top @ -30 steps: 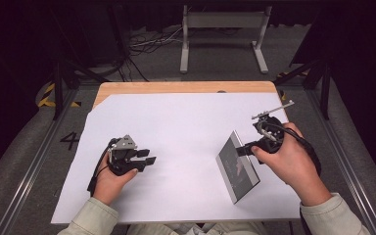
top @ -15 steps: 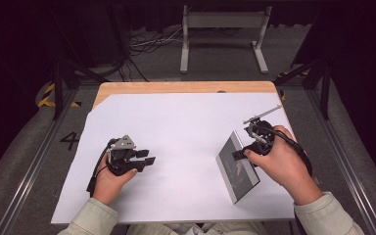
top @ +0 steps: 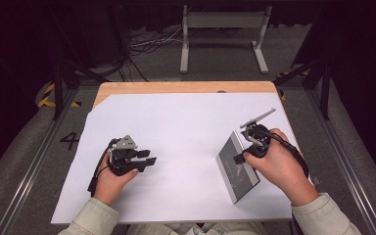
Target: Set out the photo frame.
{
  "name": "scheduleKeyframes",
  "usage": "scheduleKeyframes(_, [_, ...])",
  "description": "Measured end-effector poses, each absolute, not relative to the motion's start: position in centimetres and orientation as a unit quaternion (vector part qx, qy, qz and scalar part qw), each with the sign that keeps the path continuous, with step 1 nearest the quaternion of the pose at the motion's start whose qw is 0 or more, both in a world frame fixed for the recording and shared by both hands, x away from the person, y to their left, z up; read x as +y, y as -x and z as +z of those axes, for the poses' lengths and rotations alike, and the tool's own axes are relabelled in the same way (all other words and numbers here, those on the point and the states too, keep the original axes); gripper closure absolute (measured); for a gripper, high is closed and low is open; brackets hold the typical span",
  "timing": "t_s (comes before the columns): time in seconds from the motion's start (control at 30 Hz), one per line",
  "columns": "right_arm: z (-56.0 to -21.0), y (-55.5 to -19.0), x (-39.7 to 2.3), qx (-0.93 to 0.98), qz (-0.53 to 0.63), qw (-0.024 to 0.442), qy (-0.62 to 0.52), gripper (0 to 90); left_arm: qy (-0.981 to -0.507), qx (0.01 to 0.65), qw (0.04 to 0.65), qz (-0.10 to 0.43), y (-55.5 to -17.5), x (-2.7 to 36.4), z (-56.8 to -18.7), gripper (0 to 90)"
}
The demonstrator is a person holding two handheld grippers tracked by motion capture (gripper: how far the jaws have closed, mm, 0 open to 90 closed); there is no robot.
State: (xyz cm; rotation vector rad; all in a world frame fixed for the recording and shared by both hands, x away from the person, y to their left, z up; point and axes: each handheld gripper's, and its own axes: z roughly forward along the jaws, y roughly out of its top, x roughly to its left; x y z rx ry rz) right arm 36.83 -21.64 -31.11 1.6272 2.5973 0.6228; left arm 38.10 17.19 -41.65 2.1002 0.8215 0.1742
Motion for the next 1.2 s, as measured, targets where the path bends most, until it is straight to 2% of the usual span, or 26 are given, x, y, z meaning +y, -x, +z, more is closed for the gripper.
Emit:
scheduleKeyframes(0.47, [-31.0, -36.8, -21.5, 0.812, 0.191, 0.009, -0.551, 83.8, -0.839, 0.331, 0.427, 0.069, -38.1, 17.1, -41.7, 58.3])
scheduleKeyframes(0.97, [-29.4, -37.1, -21.3, 0.831, 0.206, 0.013, -0.516, 83.9, -0.838, 0.332, 0.428, 0.067, -38.1, 17.2, -41.7, 58.4])
scheduleKeyframes(1.2, [-28.8, -38.1, -21.1, 0.85, 0.196, 0.03, -0.488, 84.0, -0.837, 0.335, 0.428, 0.07, -38.0, 17.5, -41.7, 58.4])
